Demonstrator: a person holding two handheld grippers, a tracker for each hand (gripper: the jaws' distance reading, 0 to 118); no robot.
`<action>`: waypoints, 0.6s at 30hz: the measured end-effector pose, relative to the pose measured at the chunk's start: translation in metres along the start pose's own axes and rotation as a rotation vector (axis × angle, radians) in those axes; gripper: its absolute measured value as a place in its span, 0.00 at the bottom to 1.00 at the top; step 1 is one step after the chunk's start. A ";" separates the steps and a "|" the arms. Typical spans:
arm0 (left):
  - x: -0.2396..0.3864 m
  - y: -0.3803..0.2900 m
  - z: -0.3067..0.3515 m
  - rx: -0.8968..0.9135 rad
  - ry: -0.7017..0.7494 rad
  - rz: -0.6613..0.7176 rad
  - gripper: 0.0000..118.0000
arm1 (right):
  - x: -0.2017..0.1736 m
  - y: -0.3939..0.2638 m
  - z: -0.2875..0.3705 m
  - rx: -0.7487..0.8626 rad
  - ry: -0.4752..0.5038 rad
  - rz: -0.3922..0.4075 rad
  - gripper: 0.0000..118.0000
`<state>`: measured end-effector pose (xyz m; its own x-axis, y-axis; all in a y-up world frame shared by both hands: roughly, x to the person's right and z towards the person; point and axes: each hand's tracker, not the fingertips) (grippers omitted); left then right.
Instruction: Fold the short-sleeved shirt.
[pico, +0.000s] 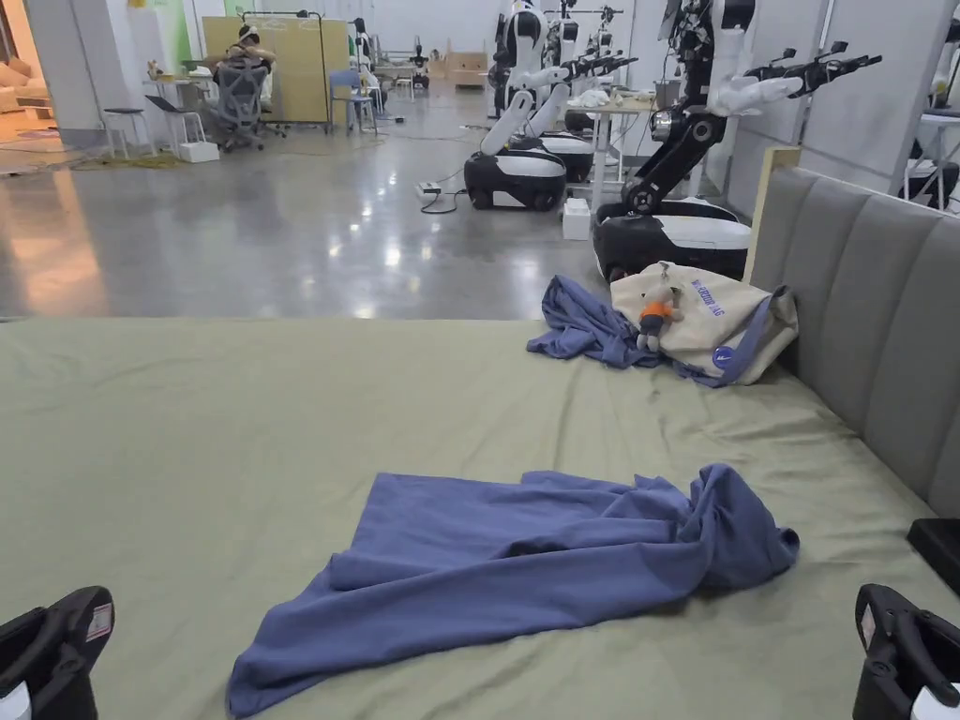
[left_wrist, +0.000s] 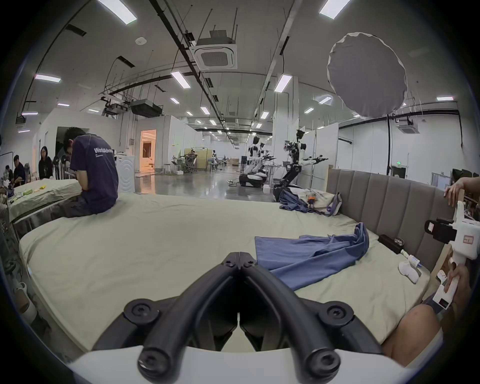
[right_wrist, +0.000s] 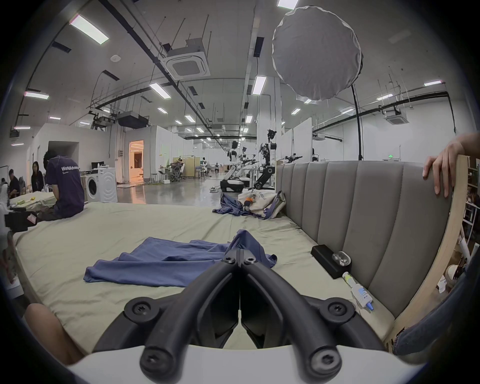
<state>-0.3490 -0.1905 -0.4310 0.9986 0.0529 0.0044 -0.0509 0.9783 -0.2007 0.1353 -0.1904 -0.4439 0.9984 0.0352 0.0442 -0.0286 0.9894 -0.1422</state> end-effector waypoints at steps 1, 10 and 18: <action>0.004 0.005 -0.009 -0.016 -0.022 -0.017 0.00 | 0.001 0.001 0.000 0.000 -0.001 0.002 0.02; 0.050 0.053 -0.235 -0.231 -0.227 -0.138 1.00 | 0.008 0.001 -0.007 -0.035 0.013 0.014 0.02; 0.081 0.020 -0.467 -0.626 -0.121 -0.164 1.00 | 0.015 0.001 -0.025 -0.081 0.014 0.046 0.02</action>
<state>-0.2625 -0.2599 -0.8918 0.9821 -0.0290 0.1861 0.1564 0.6763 -0.7198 0.1509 -0.1921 -0.4678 0.9968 0.0774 0.0220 -0.0705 0.9722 -0.2235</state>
